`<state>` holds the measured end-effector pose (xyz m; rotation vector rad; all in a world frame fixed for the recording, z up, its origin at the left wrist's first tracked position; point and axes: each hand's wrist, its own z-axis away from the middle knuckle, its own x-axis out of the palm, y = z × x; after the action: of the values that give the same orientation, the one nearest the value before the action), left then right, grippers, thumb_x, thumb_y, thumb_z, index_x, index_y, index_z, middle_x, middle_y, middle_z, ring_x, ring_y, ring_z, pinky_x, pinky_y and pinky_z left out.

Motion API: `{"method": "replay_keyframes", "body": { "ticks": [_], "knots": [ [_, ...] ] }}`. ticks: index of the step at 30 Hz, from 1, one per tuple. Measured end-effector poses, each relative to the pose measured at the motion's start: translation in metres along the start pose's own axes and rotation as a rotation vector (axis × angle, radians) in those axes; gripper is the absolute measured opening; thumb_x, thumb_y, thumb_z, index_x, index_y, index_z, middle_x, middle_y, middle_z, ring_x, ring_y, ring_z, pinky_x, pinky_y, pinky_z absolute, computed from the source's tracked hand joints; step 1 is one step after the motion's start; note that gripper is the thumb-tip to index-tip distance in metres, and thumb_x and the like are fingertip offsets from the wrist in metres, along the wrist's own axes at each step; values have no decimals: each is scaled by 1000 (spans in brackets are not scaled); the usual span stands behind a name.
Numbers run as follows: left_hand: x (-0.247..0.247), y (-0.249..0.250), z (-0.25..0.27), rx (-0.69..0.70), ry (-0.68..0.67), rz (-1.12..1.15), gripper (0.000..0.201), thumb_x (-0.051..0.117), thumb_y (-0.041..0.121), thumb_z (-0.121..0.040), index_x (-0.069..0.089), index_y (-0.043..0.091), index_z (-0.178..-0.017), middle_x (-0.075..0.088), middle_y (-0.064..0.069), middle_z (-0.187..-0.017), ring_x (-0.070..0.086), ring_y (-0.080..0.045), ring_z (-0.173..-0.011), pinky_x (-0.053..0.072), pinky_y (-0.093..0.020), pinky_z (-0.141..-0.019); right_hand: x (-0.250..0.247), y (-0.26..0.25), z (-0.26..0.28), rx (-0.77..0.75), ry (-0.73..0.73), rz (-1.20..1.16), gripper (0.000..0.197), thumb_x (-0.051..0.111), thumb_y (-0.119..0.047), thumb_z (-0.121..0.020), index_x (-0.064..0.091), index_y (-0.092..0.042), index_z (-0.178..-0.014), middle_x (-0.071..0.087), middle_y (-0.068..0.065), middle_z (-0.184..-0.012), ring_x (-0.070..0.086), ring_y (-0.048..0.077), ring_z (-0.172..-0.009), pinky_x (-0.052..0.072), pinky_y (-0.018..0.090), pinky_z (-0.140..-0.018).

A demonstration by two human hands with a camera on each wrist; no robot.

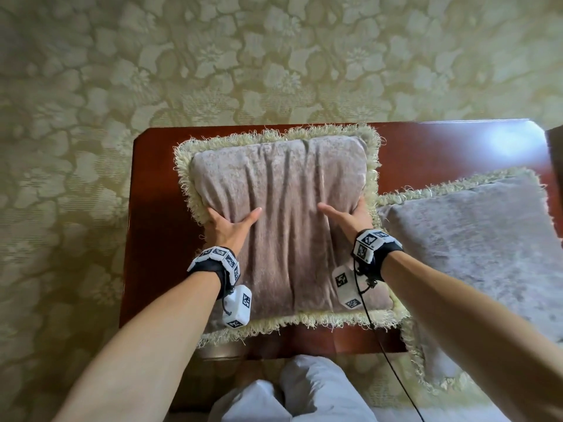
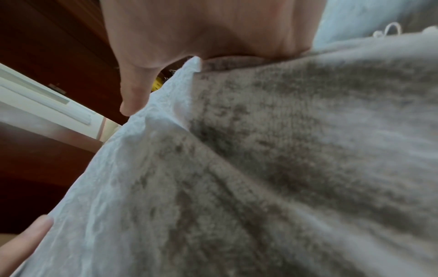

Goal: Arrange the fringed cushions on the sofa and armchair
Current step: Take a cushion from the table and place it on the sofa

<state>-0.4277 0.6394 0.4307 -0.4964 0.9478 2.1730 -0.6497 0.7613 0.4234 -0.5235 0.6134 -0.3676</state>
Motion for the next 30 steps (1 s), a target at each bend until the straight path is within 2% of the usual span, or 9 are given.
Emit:
{"method": "replay_keyframes", "body": {
  "ticks": [3,7,10,12,14,21,24,28,30],
  "knots": [
    [-5,18,12,50,29,8,140,69,81,-54,1,13,-155,28,-17,-156,33,-35,-140,29,-47,-114,-13,-14,9,-30,47,47,145,70,-89,-21,24,-33,-146,54,8,-135,53,31,-123,42,47,-106],
    [-14,46,32,120,25,60,144,69,82,-49,-1,15,-155,26,-15,-157,31,-33,-142,26,-47,-113,-32,-35,35,-13,109,91,158,62,-94,-13,14,-31,-150,50,13,-139,49,35,-126,41,48,-106],
    [-22,69,45,174,-57,133,134,77,65,-65,-10,13,-154,13,-16,-161,21,-34,-146,19,-45,-116,-44,-50,63,7,137,91,153,66,-89,-27,4,-28,-153,40,20,-146,40,39,-134,35,50,-110],
    [-26,79,48,212,-117,163,140,79,64,-62,-16,16,-153,5,-16,-162,17,-33,-147,17,-46,-117,-50,-54,80,30,163,55,143,72,-81,-44,-2,-27,-154,32,21,-151,33,39,-138,31,51,-112],
    [-32,90,52,262,-143,147,144,79,67,-57,-18,18,-152,5,-17,-163,18,-33,-147,18,-47,-118,-57,-55,95,49,200,15,138,75,-76,-52,-4,-28,-154,28,21,-153,29,40,-140,28,52,-113],
    [-46,115,81,448,-239,37,137,79,60,-66,-17,15,-153,4,-18,-162,13,-32,-149,15,-47,-119,-73,-45,151,103,346,-137,132,77,-71,-58,-3,-29,-154,24,21,-155,27,40,-141,27,55,-113],
    [-45,123,103,534,-301,18,134,80,56,-69,-16,13,-153,10,-18,-161,18,-31,-147,15,-41,-119,-84,-33,181,122,433,-218,132,78,-70,-58,-4,-30,-154,21,19,-156,26,39,-141,26,56,-113],
    [-35,130,138,621,-378,-49,138,79,63,-65,-16,15,-153,6,-20,-161,17,-33,-148,15,-43,-119,-102,-9,218,136,553,-331,132,80,-65,-59,-3,-29,-155,20,18,-157,23,36,-143,22,54,-115],
    [-26,131,160,666,-392,-97,138,78,65,-64,-12,13,-154,11,-23,-160,19,-35,-147,17,-43,-119,-113,5,237,153,620,-376,133,81,-65,-58,-3,-29,-155,21,17,-157,23,36,-143,22,53,-115]
  ]
}}
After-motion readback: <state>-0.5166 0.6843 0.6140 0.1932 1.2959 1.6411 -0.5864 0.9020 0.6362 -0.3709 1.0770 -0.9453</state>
